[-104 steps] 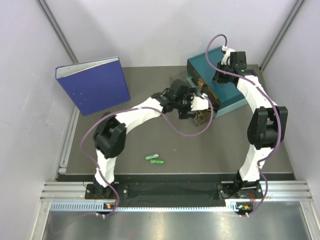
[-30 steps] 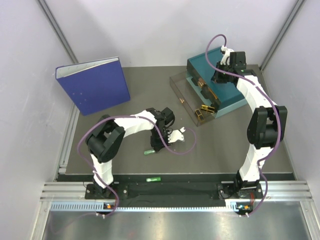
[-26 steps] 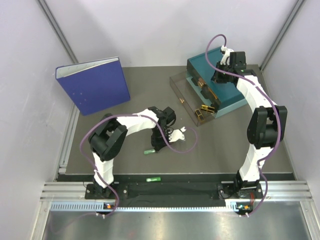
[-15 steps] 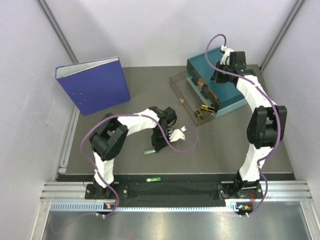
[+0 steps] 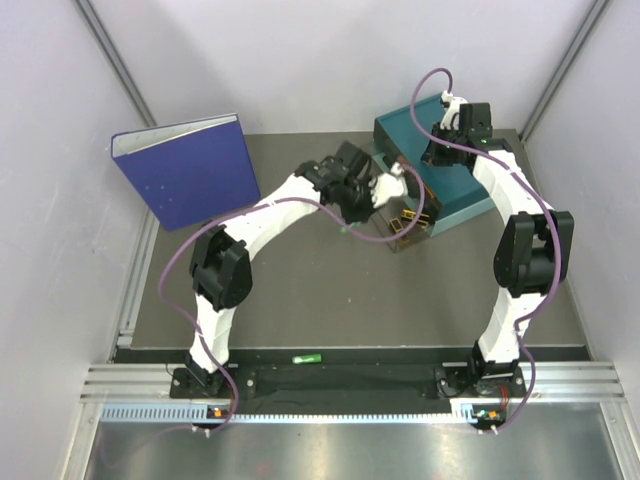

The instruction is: Organize the makeup

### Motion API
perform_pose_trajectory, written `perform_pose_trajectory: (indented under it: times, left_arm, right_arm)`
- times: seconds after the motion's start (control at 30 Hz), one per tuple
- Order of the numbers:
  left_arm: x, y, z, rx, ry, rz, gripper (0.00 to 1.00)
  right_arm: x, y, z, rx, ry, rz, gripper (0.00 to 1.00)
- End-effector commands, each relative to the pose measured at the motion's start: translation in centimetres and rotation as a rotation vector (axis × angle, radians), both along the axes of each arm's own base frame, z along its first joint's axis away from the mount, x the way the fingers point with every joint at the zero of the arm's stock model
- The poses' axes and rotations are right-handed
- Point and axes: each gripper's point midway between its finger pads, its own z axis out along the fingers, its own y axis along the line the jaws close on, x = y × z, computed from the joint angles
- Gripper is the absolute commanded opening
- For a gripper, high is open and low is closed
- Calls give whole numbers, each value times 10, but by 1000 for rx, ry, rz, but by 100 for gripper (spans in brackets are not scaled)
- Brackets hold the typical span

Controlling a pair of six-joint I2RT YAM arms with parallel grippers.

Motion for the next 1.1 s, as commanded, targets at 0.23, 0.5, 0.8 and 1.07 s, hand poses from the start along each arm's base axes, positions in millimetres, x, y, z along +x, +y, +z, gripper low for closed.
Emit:
perform_pose_trajectory:
  times: [0.23, 0.5, 0.8, 1.07]
  left_arm:
    - [62, -82, 107, -604, -98, -18, 0]
    - [77, -115, 99, -762, -39, -30, 10]
    - [95, -111, 81, -710, -103, 41, 73]
    - [85, -73, 95, -602, -222, 43, 88]
  right_arm:
    - [-50, -3, -87, -52, 323, 0, 7]
    - [-50, -4, -86, -53, 322, -2, 8]
    - [-51, -5, -88, -56, 326, -4, 8]
    - [-51, -5, -86, -55, 323, -2, 8]
